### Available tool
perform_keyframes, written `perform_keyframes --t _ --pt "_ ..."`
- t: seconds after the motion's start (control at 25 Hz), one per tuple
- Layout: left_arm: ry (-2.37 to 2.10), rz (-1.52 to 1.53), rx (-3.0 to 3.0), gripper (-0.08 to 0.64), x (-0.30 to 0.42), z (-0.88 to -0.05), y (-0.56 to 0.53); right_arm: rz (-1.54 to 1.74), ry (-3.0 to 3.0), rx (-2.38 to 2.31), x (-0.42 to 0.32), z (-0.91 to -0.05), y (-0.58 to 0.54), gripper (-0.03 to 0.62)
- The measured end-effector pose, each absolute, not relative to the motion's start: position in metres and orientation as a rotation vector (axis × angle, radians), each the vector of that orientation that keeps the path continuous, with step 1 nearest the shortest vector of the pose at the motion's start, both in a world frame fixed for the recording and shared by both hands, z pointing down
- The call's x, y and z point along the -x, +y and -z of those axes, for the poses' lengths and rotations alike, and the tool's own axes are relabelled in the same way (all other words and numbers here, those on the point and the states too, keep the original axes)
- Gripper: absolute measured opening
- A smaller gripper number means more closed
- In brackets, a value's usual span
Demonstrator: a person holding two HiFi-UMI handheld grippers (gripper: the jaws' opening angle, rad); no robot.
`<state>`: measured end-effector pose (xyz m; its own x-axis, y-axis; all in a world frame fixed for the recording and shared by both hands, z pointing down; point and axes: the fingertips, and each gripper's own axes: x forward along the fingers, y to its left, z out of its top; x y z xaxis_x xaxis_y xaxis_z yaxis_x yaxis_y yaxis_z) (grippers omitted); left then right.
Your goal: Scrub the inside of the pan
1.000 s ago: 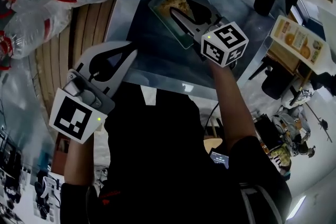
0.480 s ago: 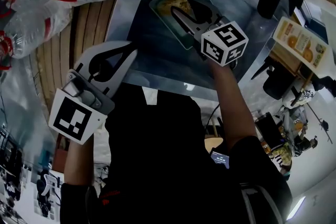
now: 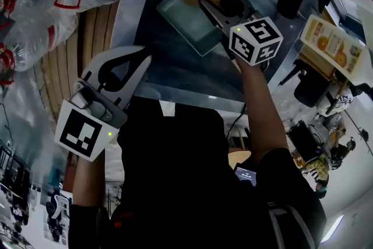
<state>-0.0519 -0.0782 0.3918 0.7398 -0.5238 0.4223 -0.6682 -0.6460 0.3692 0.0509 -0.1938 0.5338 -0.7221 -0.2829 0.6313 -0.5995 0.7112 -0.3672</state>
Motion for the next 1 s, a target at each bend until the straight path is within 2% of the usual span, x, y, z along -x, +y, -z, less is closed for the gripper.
perform_keyframes --t 0.6,1.0 --pt "-0.897 -0.380 -2.424 0.018 0.050 -0.392 -0.074 -0.720 -2.339 -0.742 -0.064 -0.531 -0.211 0.193" --pt "-0.906 -0.331 -2.439 0.019 0.051 -0.382 -0.065 -0.695 -2.380 -0.715 -0.057 -0.495 -0.197 0.193"
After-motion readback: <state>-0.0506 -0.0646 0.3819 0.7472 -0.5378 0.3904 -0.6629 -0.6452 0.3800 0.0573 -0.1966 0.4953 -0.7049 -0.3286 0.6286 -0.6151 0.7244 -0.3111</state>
